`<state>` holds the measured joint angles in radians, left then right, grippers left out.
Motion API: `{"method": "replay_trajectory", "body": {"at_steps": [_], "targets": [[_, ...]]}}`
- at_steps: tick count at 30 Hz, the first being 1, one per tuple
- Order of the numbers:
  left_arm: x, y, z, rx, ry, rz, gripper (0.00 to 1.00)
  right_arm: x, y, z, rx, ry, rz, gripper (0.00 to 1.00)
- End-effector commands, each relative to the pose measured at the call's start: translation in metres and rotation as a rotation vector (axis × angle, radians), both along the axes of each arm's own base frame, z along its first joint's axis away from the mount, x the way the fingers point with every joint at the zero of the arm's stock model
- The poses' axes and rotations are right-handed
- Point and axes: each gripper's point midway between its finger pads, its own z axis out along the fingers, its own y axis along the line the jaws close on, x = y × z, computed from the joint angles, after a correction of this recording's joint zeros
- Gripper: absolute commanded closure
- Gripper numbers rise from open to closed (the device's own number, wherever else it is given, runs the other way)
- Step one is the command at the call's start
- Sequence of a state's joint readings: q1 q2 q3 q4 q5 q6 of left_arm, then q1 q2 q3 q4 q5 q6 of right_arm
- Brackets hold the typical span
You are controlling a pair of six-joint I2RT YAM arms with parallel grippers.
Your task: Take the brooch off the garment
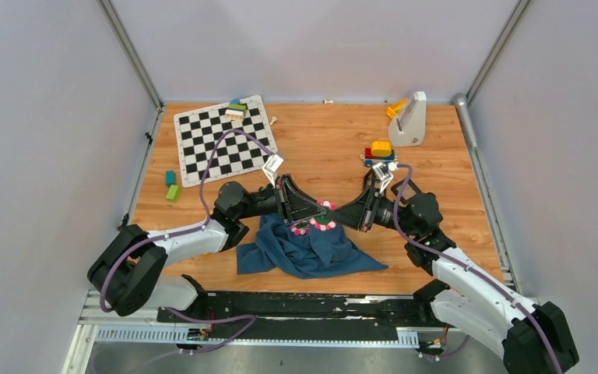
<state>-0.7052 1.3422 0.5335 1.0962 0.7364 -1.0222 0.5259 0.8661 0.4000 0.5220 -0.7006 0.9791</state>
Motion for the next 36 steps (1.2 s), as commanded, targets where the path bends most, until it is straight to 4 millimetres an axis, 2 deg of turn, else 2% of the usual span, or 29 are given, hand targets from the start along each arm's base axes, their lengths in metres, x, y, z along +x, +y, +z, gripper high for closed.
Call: {"method": "replay_trajectory", "body": {"at_steps": [1, 4, 11, 22, 25, 30, 33, 36], "targets": [[-0.022, 0.006, 0.035, -0.082, -0.151, -0.1, 1.0, -0.007, 0.002, 0.027, 0.034, -0.122, 0.053, 1.0], [-0.032, 0.006, 0.037, -0.079, -0.17, -0.144, 0.97, -0.01, 0.004, 0.027, 0.03, -0.121, 0.084, 1.0], [-0.041, 0.005, 0.031, -0.044, -0.192, -0.182, 0.99, -0.019, 0.011, 0.029, 0.011, -0.161, 0.145, 1.0], [-0.045, 0.009, 0.024, 0.025, -0.237, -0.177, 0.84, -0.021, 0.012, 0.023, -0.028, -0.181, 0.147, 1.0], [-0.046, 0.012, 0.027, 0.026, -0.256, -0.161, 0.7, -0.018, 0.01, 0.024, -0.024, -0.187, 0.111, 1.0], [-0.047, 0.018, 0.026, 0.044, -0.293, -0.117, 0.54, -0.013, 0.006, 0.023, -0.013, -0.182, 0.052, 1.0], [-0.051, 0.023, 0.024, 0.046, -0.317, -0.108, 0.32, -0.011, 0.006, 0.024, -0.007, -0.179, 0.037, 1.0], [-0.051, 0.027, 0.021, 0.064, -0.326, -0.073, 0.25, -0.009, 0.005, 0.024, -0.002, -0.174, 0.029, 1.0]]}}
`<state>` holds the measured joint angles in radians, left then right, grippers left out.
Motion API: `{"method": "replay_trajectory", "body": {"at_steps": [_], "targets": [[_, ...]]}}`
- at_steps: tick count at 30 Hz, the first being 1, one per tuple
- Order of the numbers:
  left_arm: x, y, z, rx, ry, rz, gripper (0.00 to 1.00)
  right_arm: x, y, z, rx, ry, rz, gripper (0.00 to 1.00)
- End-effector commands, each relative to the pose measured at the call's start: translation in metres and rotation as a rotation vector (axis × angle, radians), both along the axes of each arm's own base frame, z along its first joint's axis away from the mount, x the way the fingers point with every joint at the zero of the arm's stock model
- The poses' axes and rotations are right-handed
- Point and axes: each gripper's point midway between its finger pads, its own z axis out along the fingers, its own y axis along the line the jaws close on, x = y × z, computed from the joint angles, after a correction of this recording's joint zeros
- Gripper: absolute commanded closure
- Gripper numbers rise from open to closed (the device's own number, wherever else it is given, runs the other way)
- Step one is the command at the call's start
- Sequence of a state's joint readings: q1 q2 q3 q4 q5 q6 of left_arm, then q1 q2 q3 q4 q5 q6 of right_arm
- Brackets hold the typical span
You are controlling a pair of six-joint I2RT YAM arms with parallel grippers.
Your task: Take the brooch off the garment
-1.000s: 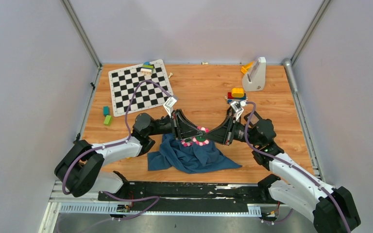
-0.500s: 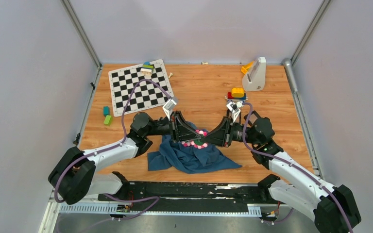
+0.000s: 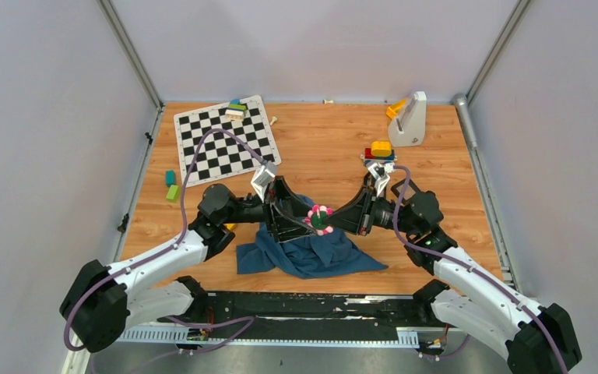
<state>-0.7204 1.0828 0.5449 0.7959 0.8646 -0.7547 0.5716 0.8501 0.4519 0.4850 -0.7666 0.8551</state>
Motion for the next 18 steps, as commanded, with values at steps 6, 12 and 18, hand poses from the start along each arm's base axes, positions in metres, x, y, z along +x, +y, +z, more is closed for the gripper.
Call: {"method": "replay_trajectory", "body": {"at_steps": [6, 12, 18], "targets": [[0.002, 0.006, -0.007, 0.036, -0.038, 0.062, 0.31, 0.011, -0.001, 0.013, 0.037, -0.019, -0.058, 1.0], [0.014, 0.006, -0.009, -0.035, 0.002, 0.139, 0.33, 0.012, -0.004, 0.014, 0.088, 0.005, -0.083, 1.0], [0.022, 0.004, -0.002, -0.108, 0.044, 0.166, 0.48, 0.009, -0.002, 0.013, 0.103, 0.029, -0.057, 1.0]]}}
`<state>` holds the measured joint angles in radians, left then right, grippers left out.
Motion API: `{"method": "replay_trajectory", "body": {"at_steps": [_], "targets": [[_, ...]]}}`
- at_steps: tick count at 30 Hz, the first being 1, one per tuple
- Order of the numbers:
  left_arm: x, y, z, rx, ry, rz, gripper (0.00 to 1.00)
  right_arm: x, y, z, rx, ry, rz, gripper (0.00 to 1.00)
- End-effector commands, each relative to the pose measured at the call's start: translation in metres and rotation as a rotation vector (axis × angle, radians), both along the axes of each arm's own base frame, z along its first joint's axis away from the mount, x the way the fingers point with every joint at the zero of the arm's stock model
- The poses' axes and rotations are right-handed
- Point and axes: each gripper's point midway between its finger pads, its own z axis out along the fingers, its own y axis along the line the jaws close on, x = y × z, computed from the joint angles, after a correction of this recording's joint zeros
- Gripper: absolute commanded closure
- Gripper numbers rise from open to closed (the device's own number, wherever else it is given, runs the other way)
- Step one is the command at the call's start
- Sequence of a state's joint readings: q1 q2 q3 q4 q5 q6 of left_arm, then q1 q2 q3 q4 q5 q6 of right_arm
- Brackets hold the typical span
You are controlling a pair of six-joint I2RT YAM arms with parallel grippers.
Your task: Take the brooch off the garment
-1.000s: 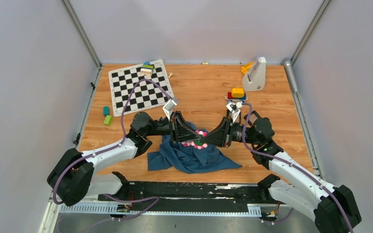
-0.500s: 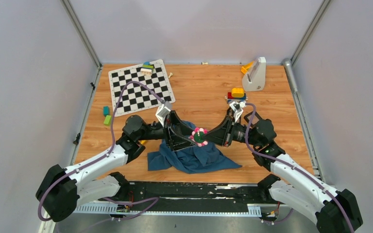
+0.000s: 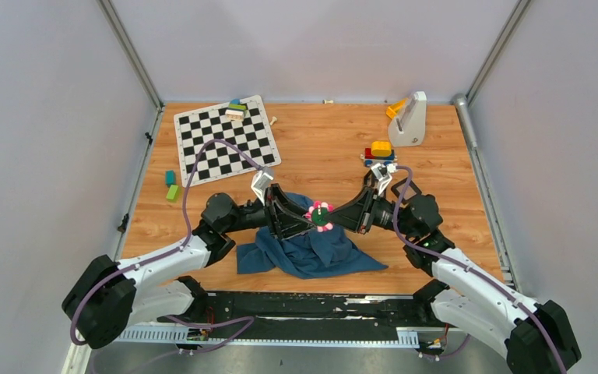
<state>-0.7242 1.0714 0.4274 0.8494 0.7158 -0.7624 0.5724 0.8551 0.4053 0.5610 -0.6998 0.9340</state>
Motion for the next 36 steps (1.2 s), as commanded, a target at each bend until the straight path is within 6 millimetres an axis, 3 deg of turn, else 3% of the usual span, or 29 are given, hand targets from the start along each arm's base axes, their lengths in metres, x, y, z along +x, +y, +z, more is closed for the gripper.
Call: {"method": "replay_trajectory", "body": {"at_steps": [1, 3, 5, 23, 25, 28, 30, 33, 36], "targets": [[0.007, -0.001, 0.03, -0.124, -0.038, 0.032, 0.51, 0.0, -0.001, 0.016, 0.063, -0.03, -0.001, 1.0], [0.008, 0.0, 0.031, -0.14, -0.034, 0.046, 0.64, -0.001, -0.001, 0.015, 0.067, -0.027, 0.002, 1.0], [0.009, 0.002, 0.033, -0.154, -0.034, 0.06, 0.66, -0.002, -0.001, 0.014, 0.064, -0.024, 0.005, 1.0], [0.015, -0.005, 0.022, -0.118, 0.009, 0.053, 0.68, 0.002, 0.007, 0.0, 0.021, 0.014, 0.035, 1.0], [0.016, -0.006, 0.02, -0.115, 0.012, 0.047, 0.75, 0.003, 0.007, 0.0, 0.02, 0.016, 0.04, 1.0], [0.017, -0.007, 0.019, -0.117, 0.015, 0.053, 0.98, 0.002, 0.009, 0.0, 0.017, 0.01, 0.049, 1.0], [0.019, -0.006, 0.02, -0.119, 0.024, 0.06, 1.0, 0.002, 0.01, -0.001, 0.001, -0.002, 0.06, 0.89], [0.022, -0.004, 0.018, -0.108, 0.059, 0.067, 1.0, 0.004, 0.011, -0.003, -0.035, -0.028, 0.062, 0.61], [0.027, -0.002, 0.011, -0.081, 0.139, 0.084, 1.0, 0.004, 0.01, -0.004, -0.055, -0.073, 0.064, 0.45]]}}
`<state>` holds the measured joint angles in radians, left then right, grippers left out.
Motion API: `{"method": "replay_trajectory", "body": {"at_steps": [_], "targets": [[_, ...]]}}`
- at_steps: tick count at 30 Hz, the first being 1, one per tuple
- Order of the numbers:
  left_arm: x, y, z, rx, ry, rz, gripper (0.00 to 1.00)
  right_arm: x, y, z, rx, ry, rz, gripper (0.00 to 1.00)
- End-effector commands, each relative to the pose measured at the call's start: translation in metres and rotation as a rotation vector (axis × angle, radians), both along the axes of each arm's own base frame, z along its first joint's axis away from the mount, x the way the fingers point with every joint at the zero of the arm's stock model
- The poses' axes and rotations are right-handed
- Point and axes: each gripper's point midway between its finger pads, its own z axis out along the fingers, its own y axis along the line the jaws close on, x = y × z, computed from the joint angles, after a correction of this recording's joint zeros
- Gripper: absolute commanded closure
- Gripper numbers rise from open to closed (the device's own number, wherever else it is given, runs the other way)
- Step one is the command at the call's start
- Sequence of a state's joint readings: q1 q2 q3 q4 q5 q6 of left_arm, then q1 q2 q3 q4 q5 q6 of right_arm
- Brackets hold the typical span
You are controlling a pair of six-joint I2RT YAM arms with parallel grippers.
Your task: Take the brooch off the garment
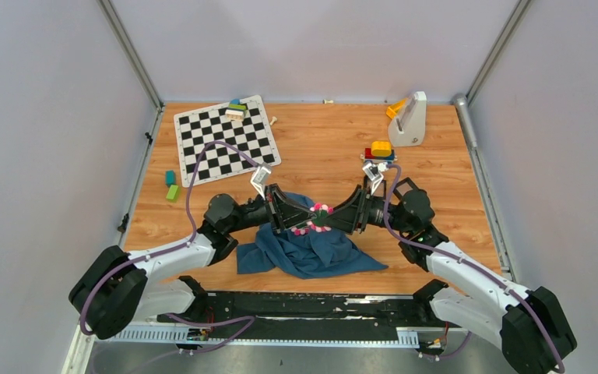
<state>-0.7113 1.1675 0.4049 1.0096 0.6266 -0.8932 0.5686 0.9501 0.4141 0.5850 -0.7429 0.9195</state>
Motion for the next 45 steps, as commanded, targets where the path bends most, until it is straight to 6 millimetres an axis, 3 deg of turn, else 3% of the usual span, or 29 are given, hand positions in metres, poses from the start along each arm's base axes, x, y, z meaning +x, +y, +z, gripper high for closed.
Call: {"method": "replay_trajectory", "body": {"at_steps": [1, 4, 7, 13, 22, 29, 39, 45], "targets": [[0.007, 0.002, 0.013, -0.016, 0.048, 0.015, 1.0, -0.002, 0.003, 0.014, -0.015, -0.124, 0.032, 0.4], [0.009, 0.002, 0.009, 0.0, 0.126, 0.02, 1.0, -0.002, 0.002, 0.011, -0.04, -0.196, 0.042, 0.29], [0.008, 0.001, 0.014, -0.008, 0.145, 0.005, 1.0, -0.004, 0.002, 0.006, -0.061, -0.259, 0.057, 0.24], [0.005, 0.001, 0.018, -0.001, 0.166, -0.011, 1.0, 0.007, 0.001, 0.006, -0.082, -0.335, -0.011, 0.24], [0.009, 0.003, 0.009, 0.033, 0.181, 0.027, 1.0, 0.018, 0.006, 0.018, -0.069, -0.385, -0.101, 0.24], [0.011, 0.003, 0.007, 0.04, 0.184, 0.035, 1.0, 0.019, 0.013, 0.02, -0.065, -0.385, -0.087, 0.34], [0.009, 0.004, 0.01, 0.029, 0.158, 0.029, 1.0, 0.013, 0.014, 0.021, -0.034, -0.364, -0.068, 0.58], [0.007, 0.005, 0.014, 0.005, 0.128, 0.023, 1.0, 0.009, 0.015, 0.021, -0.023, -0.344, -0.044, 0.63]]}}
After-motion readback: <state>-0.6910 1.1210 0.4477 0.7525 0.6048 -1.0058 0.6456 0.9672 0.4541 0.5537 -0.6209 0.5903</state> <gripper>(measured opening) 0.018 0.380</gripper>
